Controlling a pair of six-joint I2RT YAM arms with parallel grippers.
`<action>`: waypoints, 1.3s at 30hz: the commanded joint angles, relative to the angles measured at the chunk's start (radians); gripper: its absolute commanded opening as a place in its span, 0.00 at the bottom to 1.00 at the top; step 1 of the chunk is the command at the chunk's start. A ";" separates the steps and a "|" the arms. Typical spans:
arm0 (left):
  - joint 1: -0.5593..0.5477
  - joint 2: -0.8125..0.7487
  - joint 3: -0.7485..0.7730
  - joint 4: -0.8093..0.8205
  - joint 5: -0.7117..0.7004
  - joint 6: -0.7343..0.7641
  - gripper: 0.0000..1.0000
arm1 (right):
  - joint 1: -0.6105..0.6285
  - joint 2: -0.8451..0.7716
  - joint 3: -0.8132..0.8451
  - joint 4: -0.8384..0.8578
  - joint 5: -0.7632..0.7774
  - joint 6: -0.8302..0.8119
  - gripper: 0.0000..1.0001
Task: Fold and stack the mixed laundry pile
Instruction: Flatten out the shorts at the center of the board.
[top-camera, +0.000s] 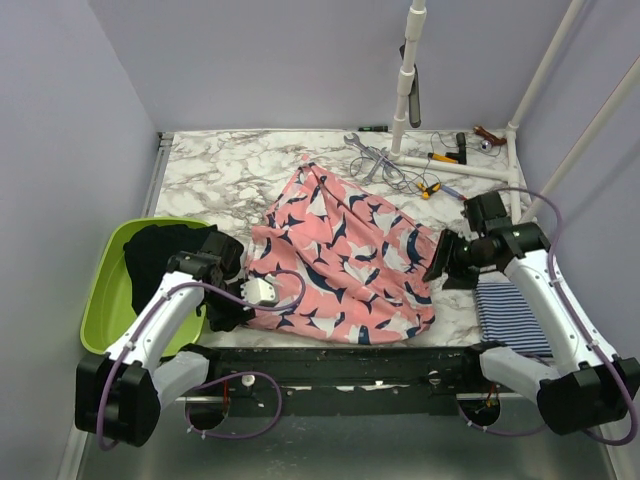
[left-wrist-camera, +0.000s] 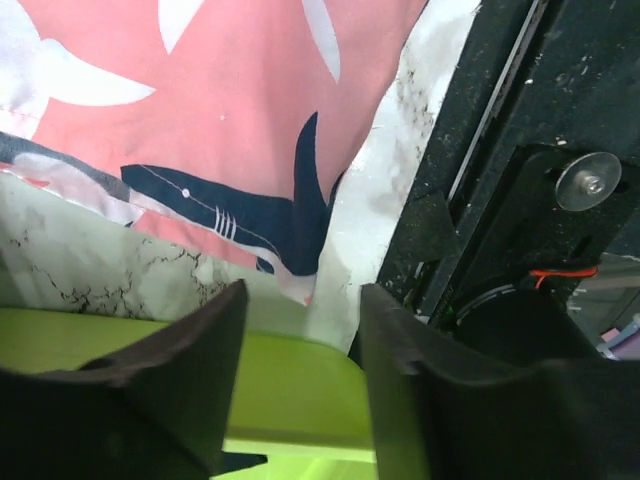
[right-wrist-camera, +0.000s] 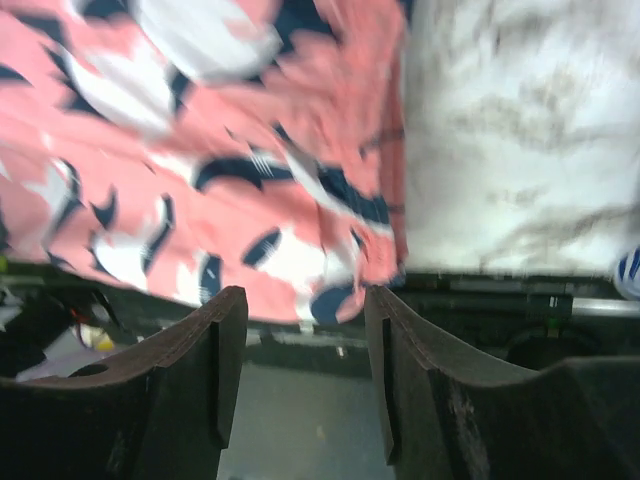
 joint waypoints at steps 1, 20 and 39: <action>0.005 -0.019 0.066 -0.122 0.019 0.052 0.54 | -0.003 0.061 0.098 0.158 0.118 -0.028 0.57; -0.323 0.211 -0.012 0.371 -0.178 -0.336 0.57 | -0.022 0.814 0.087 0.859 0.372 -0.019 0.25; -0.397 0.001 0.045 0.242 -0.088 -0.347 0.65 | -0.017 0.614 0.281 0.799 0.236 -0.354 0.51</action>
